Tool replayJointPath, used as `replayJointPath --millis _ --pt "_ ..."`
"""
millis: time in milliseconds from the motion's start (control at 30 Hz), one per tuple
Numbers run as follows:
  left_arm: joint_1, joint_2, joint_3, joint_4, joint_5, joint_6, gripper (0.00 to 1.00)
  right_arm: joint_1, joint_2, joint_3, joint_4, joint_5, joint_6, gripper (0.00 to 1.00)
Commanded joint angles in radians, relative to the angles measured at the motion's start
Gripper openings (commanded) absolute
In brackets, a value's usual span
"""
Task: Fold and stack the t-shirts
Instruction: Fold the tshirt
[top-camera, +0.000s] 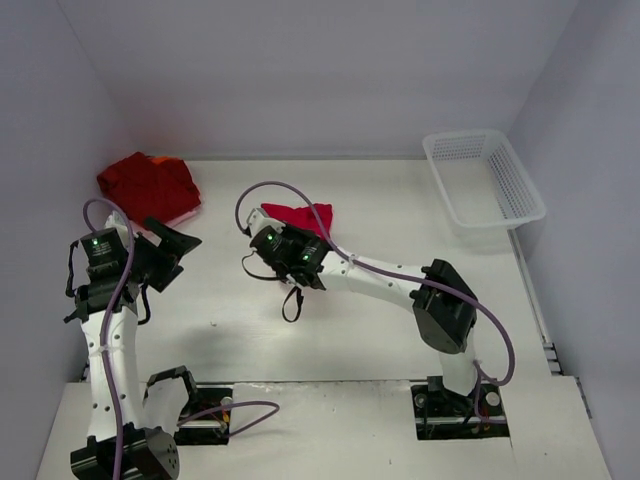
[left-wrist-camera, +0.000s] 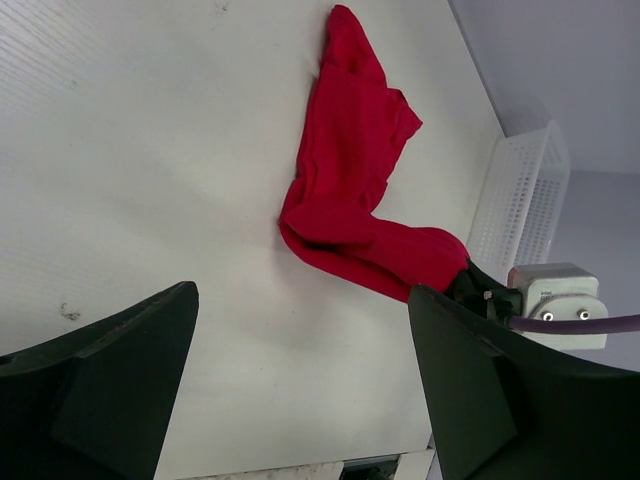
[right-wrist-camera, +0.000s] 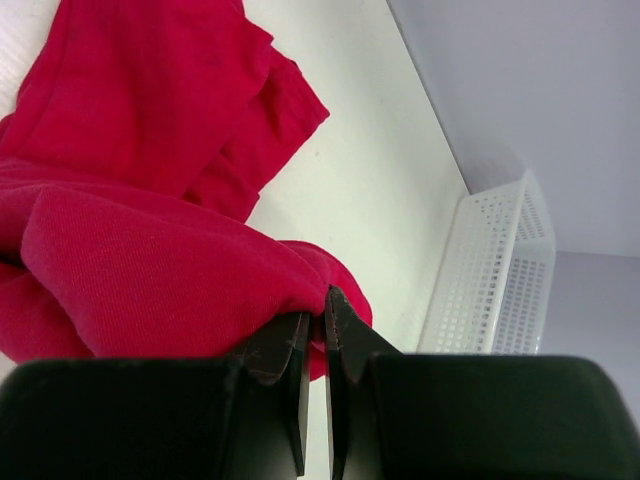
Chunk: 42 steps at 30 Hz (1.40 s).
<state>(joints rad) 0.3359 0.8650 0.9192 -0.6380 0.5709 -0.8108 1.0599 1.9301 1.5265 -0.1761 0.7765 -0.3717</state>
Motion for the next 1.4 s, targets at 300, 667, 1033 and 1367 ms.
replayJointPath --millis 300,667,1033,1367 --pt "0.006 0.017 -0.005 0.075 -0.005 0.016 0.81 -0.052 0.039 0.080 0.110 -0.028 -0.036 0.00" --pt "0.006 0.026 -0.016 0.087 -0.006 0.016 0.81 -0.089 0.069 0.106 0.147 -0.046 -0.058 0.00" --pt "0.006 0.032 -0.022 0.093 -0.003 0.018 0.81 -0.118 0.102 0.164 0.167 -0.051 -0.087 0.00" --pt "0.006 0.034 -0.023 0.092 -0.005 0.022 0.81 -0.140 0.127 0.205 0.167 -0.066 -0.105 0.00"
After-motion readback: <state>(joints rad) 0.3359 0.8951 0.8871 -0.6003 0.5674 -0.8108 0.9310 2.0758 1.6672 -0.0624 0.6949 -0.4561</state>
